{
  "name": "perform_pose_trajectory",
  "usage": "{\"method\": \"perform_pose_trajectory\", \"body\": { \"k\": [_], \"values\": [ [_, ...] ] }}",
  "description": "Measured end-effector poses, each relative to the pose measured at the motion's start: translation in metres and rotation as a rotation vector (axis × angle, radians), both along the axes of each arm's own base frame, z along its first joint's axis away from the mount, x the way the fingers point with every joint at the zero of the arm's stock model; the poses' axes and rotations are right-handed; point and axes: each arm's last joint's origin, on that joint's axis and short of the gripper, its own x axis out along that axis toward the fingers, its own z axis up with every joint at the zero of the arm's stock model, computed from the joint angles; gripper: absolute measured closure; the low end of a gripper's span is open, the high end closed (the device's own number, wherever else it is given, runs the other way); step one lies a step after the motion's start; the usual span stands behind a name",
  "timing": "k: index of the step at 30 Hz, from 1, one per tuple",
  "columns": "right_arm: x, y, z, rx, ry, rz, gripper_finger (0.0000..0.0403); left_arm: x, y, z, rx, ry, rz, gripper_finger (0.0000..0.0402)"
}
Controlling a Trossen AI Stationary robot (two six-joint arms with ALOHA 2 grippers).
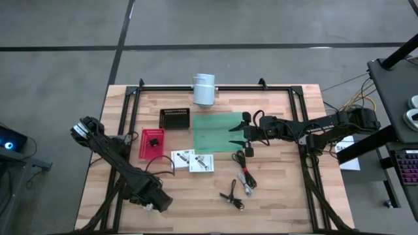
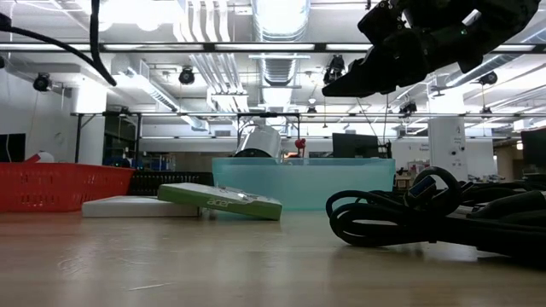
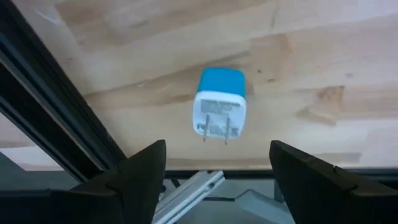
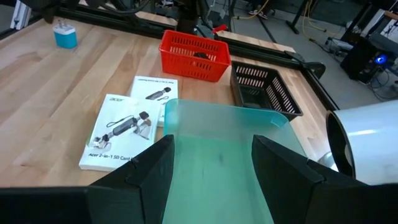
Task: Pick and place items into bin
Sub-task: Put the blue adapter into the red bin
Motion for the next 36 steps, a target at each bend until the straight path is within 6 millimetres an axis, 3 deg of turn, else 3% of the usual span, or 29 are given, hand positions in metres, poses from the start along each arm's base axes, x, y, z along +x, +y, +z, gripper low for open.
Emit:
{"method": "perform_pose_trajectory", "body": {
  "k": [28, 36],
  "values": [
    [0.0, 0.0, -0.001, 0.0, 0.002, 0.0, 0.0202, 0.008, -0.011, -0.041, 0.038, 0.045, -0.105, 0.0133],
    [0.0, 0.0, -0.001, 0.0, 0.002, 0.0, 0.0202, 0.005, -0.008, -0.046, 0.032, 0.046, -0.156, 0.0191]
  ]
}}
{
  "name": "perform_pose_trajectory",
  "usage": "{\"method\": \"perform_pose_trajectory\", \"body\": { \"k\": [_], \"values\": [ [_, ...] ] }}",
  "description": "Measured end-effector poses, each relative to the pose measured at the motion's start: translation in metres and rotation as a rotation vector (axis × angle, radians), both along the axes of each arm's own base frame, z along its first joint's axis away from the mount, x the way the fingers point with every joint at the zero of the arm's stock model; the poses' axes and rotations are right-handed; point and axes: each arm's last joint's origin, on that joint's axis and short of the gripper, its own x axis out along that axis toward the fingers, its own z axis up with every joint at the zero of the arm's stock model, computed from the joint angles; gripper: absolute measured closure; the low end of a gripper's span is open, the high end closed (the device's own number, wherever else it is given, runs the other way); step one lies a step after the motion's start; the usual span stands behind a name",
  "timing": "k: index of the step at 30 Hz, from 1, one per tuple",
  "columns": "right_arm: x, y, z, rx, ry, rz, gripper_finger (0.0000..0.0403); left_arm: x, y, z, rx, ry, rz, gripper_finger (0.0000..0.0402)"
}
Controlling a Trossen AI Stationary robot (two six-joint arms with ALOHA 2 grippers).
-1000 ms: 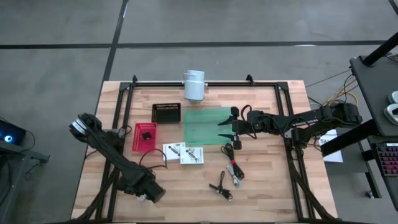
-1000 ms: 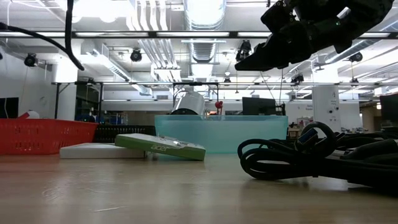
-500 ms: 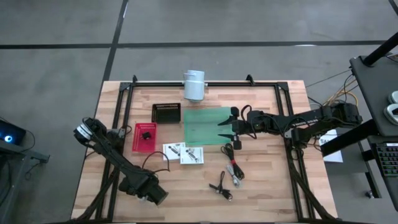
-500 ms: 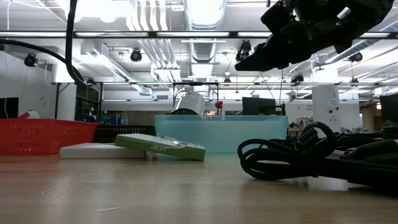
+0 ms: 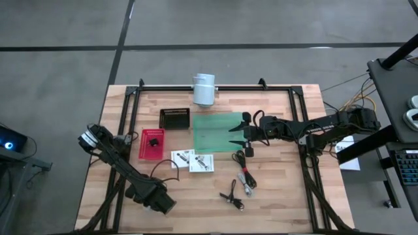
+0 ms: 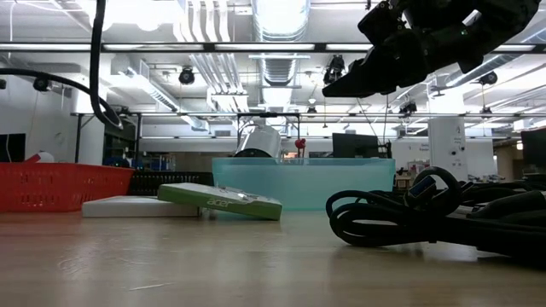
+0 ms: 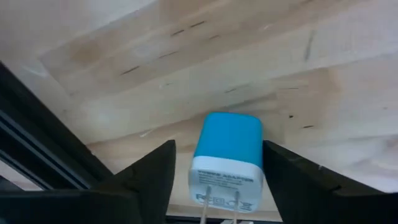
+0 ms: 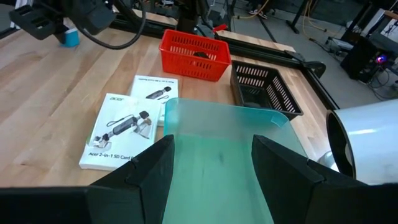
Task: Pick and place items into bin
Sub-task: Put the blue adapter into the red bin
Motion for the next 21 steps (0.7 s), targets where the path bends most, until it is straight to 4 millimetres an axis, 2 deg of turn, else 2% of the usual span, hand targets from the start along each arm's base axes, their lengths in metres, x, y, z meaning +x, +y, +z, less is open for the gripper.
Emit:
{"method": "perform_pose_trajectory", "body": {
  "k": [8, 14, 21],
  "values": [
    [0.0, 0.0, 0.0, 0.0, 0.0, 0.0, 0.0202, 0.0, 0.0, 0.001, -0.03, -0.028, -0.069, 0.0264],
    [0.0, 0.0, 0.0, 0.0, 0.0, 0.0, 0.0202, 0.003, -0.001, 0.003, -0.046, -0.133, -0.178, 0.0266],
    [0.0, 0.0, 0.0, 0.0, 0.0, 0.0, 0.0202, 0.012, 0.01, 0.016, 0.084, -0.338, -0.251, 0.0266]
  ]
}}
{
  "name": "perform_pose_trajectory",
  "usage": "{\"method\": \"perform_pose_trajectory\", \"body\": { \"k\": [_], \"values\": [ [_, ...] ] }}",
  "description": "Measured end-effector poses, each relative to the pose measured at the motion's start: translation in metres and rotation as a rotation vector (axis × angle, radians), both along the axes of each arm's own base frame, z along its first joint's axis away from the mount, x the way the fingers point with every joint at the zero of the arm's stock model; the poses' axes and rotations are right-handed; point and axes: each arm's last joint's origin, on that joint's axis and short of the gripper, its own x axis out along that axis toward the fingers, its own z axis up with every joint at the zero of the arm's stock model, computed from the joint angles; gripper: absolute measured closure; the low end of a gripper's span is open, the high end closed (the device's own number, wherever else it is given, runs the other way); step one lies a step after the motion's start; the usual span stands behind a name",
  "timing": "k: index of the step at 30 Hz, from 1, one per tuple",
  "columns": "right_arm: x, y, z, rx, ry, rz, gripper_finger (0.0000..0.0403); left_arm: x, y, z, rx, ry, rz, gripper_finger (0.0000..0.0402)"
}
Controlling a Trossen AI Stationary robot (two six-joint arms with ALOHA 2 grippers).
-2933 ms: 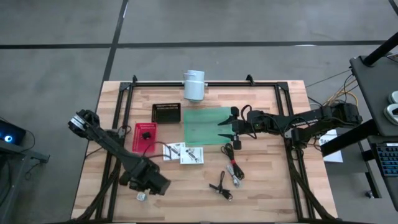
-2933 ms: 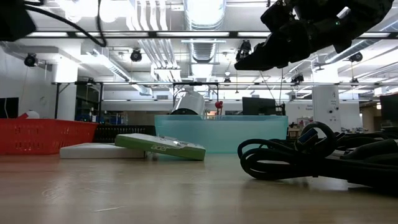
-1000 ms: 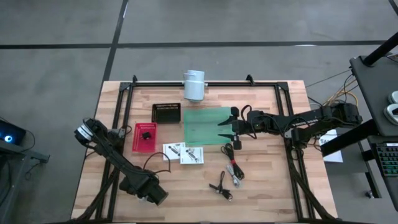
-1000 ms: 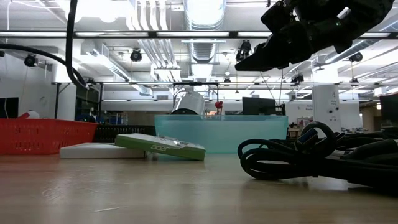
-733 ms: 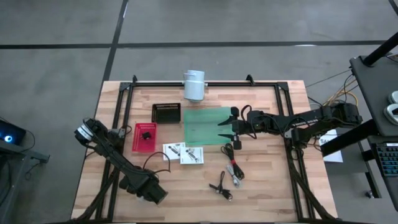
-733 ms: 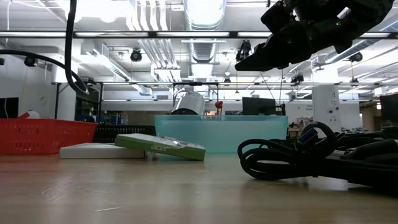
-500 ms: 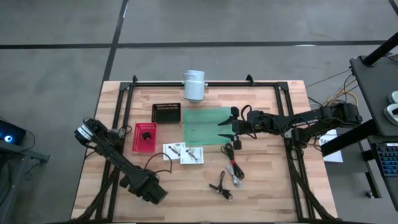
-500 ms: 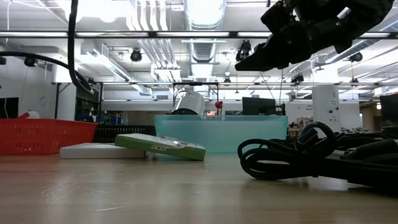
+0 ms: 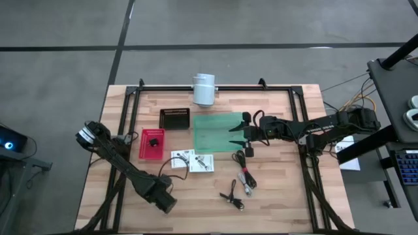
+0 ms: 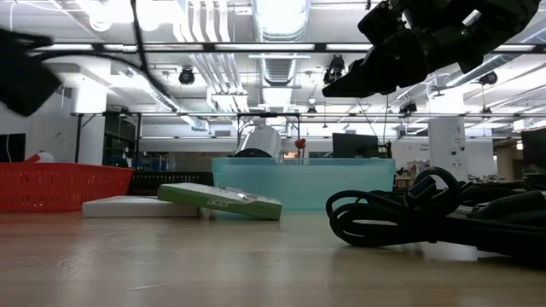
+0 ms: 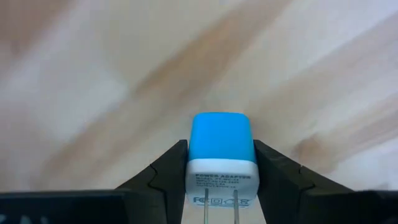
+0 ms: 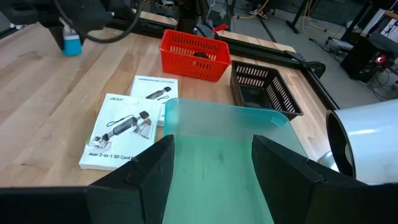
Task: Pick and place items into bin
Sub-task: Put the blue adapter into the red bin
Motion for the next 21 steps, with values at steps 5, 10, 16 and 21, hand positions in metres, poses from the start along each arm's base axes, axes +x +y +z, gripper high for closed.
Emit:
{"method": "perform_pose_trajectory", "body": {
  "k": [5, 10, 16, 21],
  "values": [
    [0.0, 0.0, 0.0, 0.0, 0.0, 0.0, 0.0202, 0.004, 0.014, 0.016, 0.129, -0.185, -0.033, 0.0266],
    [0.0, 0.0, 0.0, 0.0, -0.001, 0.0, 0.0202, 0.009, 0.036, 0.036, 0.332, -0.377, -0.073, 0.0266],
    [0.0, 0.0, 0.0, 0.0, -0.001, 0.0, 0.0202, 0.003, 0.07, 0.055, 0.587, -0.399, -0.037, 0.0266],
    [0.0, 0.0, 0.0, 0.0, 0.0, 0.0, 0.0202, -0.006, 0.094, 0.055, 0.685, -0.235, 0.019, 0.0266]
  ]
}}
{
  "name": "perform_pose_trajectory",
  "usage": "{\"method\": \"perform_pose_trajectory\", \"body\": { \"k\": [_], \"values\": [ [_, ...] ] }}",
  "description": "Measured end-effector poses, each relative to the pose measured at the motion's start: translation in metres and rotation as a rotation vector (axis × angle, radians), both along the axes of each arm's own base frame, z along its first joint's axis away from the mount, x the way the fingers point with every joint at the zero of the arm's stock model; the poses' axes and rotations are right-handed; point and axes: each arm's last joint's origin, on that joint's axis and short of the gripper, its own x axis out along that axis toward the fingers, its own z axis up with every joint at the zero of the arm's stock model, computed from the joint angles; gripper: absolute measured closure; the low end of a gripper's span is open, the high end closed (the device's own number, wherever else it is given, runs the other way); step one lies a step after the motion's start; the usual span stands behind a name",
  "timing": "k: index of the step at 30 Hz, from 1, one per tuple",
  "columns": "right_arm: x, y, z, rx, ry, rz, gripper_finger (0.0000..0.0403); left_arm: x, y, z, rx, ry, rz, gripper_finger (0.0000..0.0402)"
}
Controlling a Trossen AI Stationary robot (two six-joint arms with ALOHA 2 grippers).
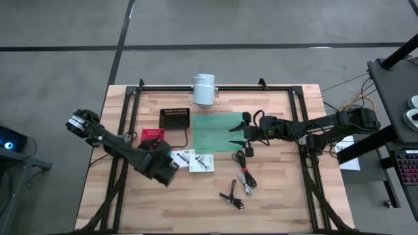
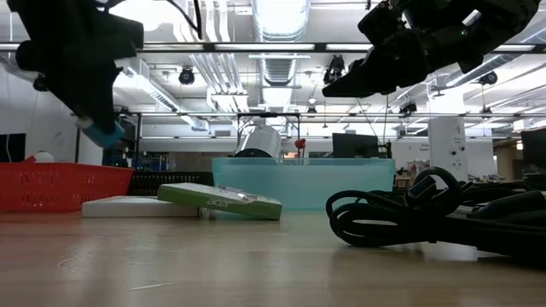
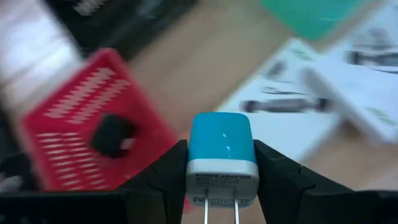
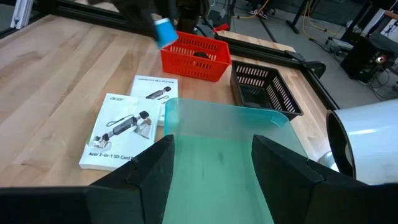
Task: Pick and place items into bin
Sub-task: Put the blue adapter into the red bin
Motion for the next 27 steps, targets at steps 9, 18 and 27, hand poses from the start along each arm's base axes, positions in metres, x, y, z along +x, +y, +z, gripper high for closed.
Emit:
{"method": "perform_pose_trajectory", "body": {
  "k": [9, 18, 27],
  "values": [
    [0.0, 0.0, 0.0, 0.0, 0.0, 0.0, 0.0202, -0.01, 0.015, -0.002, 0.001, 0.144, 0.116, 0.0266],
    [0.0, 0.0, 0.0, 0.0, 0.0, 0.0, 0.0202, -0.019, 0.017, -0.014, -0.031, 0.245, 0.134, 0.0265],
    [0.0, 0.0, 0.0, -0.007, 0.0, 0.002, 0.0202, -0.024, 0.019, -0.022, -0.022, 0.271, 0.137, 0.0237]
  ]
}}
